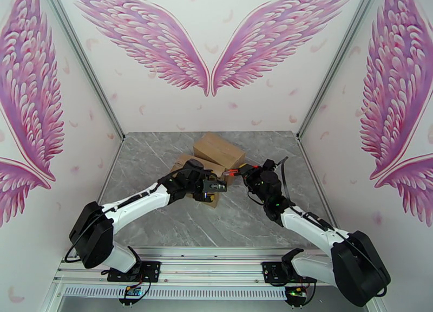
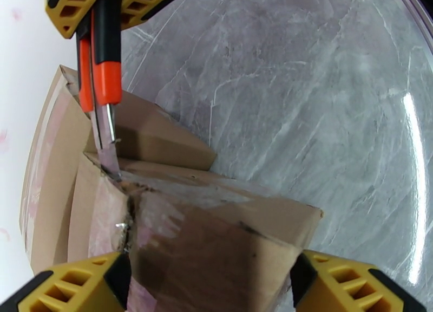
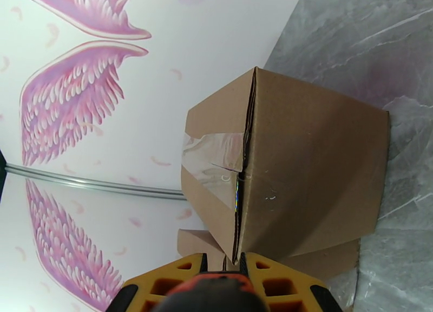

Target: Unpack the express box

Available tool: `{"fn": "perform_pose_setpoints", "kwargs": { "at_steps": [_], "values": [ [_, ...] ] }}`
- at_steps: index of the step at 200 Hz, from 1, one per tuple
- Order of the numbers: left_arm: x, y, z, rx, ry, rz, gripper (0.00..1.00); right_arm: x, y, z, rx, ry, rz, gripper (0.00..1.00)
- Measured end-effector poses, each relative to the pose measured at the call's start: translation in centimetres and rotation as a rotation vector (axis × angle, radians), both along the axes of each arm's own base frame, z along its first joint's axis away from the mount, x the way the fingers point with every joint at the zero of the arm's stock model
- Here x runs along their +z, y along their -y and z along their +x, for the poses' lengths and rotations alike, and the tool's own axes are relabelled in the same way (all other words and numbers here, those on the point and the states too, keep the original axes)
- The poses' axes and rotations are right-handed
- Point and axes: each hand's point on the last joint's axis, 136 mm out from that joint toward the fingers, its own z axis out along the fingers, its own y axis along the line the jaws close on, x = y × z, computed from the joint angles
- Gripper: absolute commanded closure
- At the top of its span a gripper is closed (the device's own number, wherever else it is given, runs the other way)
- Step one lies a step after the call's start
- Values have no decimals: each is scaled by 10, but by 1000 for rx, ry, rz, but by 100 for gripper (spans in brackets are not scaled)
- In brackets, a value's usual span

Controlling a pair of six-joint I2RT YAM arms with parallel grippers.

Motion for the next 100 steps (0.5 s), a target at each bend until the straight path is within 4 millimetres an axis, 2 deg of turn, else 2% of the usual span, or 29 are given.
{"fn": "perform_pose_setpoints", "kwargs": {
  "at_steps": [100],
  "values": [
    [-1, -1, 4, 61, -35, -21, 21, -5, -1, 3, -13, -66, 69, 100]
  ]
}}
